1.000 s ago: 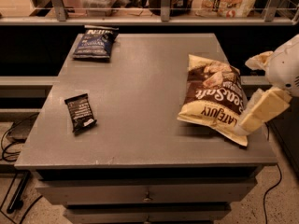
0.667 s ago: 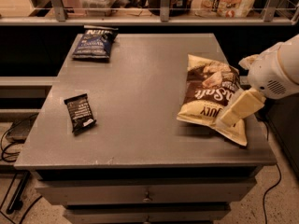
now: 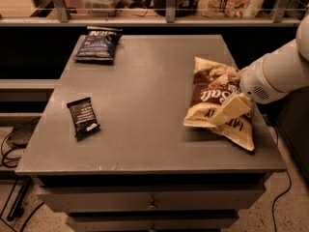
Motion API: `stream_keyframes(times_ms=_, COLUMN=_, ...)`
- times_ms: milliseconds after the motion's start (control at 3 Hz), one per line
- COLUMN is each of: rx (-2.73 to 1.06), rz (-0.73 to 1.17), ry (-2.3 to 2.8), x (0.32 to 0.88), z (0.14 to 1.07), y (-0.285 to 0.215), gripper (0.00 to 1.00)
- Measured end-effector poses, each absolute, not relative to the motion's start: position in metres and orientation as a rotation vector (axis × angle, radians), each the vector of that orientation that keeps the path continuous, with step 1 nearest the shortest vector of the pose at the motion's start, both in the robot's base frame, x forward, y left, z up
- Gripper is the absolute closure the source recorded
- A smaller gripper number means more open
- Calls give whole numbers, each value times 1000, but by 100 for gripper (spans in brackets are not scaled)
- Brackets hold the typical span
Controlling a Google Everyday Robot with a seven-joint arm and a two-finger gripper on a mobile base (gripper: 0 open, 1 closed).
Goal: Move brown chip bag near blue chip bag
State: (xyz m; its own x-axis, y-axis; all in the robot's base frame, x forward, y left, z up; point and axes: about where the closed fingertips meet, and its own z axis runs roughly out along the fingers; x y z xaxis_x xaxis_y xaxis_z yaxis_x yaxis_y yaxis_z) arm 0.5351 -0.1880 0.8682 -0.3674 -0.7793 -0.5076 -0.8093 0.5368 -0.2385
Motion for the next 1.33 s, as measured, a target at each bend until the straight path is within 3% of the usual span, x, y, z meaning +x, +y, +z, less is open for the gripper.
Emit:
stream_keyframes(times_ms=333, rx=-1274, rz=72, ry=2197, x=545, z=868, y=-183, gripper=50)
stream_keyframes(times_ms=1000, rx=-1335, rz=130, ry=1994, x=559, z=929, y=-138, gripper=100)
stream_keyframes(times_ms=1333, rx=-1359, rz=187, ry=1920, x=568, z=945, y=-110, gripper=100)
